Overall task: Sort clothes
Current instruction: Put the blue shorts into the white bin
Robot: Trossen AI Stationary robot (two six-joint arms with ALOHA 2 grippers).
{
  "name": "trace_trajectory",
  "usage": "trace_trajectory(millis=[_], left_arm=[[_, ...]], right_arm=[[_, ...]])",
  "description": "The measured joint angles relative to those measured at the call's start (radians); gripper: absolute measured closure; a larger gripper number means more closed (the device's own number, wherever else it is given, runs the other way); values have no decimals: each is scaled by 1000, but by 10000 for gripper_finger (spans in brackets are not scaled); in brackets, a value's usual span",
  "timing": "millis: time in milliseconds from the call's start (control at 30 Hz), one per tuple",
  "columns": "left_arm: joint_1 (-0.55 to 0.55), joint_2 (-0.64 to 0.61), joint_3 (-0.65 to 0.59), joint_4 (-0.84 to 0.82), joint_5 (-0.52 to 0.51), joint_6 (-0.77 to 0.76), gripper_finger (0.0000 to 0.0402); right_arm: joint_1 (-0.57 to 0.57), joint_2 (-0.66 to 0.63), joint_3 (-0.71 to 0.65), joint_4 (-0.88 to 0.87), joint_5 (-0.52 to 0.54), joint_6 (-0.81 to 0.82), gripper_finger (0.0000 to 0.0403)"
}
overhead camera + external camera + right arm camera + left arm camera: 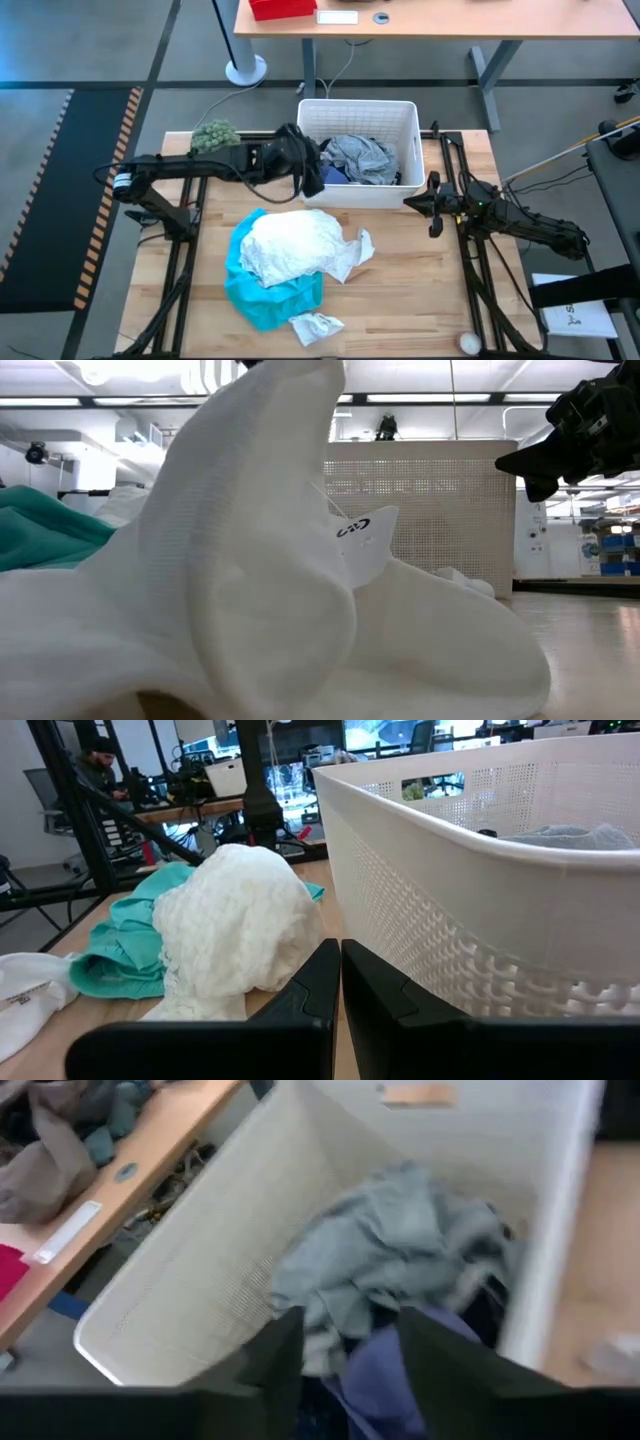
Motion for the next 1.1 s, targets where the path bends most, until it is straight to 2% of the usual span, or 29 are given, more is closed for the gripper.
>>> trace_trajectory(millis=[167,233,367,500,633,867,1000,1100], left_arm=[[-93,-23,0,-77,-14,-12,368],[-134,-29,0,-99,-14,-38,392],[-233,-35,-1,-147,-15,-60,387],[-342,-36,-31,-194,-14,-60,399],[-456,-35,-65,-250,-12,-147,399],[-636,-35,-149,-232,80,-335,398],[-721,-34,-207,-188,87,-444,401],[-766,-35,-264,-94,87,-526,399]], right_arm=[[0,0,0,0,0,0,403],[0,0,0,0,0,0,403],[0,0,0,0,0,0,403],[0,0,0,0,0,0,403],[0,0,0,0,0,0,403],[0,0,0,0,0,0,403],[0,0,0,0,0,0,403],[0,0,0,0,0,0,403]])
